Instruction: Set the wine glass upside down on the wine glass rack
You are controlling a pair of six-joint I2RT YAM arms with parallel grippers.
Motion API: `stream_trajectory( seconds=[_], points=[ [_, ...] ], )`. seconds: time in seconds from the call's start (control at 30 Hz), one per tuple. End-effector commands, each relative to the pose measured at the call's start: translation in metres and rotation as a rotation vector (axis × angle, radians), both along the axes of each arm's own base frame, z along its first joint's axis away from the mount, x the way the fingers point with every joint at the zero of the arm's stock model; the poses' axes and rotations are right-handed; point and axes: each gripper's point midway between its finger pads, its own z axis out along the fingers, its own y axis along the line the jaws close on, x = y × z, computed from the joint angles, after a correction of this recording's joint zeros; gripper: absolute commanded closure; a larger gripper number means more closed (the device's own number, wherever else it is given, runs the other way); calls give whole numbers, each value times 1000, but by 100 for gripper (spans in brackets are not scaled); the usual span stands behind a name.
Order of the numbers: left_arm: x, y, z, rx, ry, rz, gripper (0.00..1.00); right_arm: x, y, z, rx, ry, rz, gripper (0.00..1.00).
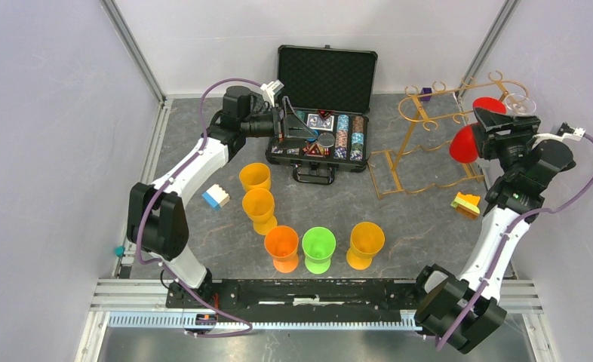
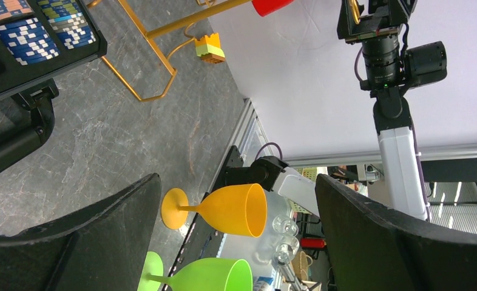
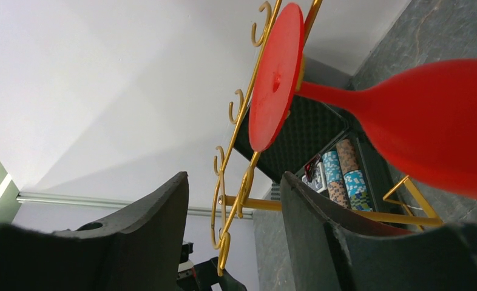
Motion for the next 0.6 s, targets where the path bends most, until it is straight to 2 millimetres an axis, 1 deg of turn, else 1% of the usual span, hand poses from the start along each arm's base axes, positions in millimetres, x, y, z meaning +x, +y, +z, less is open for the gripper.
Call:
stream_trajectory(
  seconds=[0.0,0.07,0.2,0.43,0.57],
  points=[
    [-4,3,22,-27,-77,-1,0,-11,16,15,-41,-63,51,37],
    [-5,3,23,-27,-75,-1,0,-16,22,14,-45,-66,64,37],
    [-7,4,19,-9,-65,-2,0,-26,33,5,-58,-45,91,37],
    [-9,22,-13,189,-13,59,0,-42,49,-15,-106,40,139,37],
    [-16,33,-29,302,11,67,0,-51,56,-27,-152,96,169,36]
  ],
)
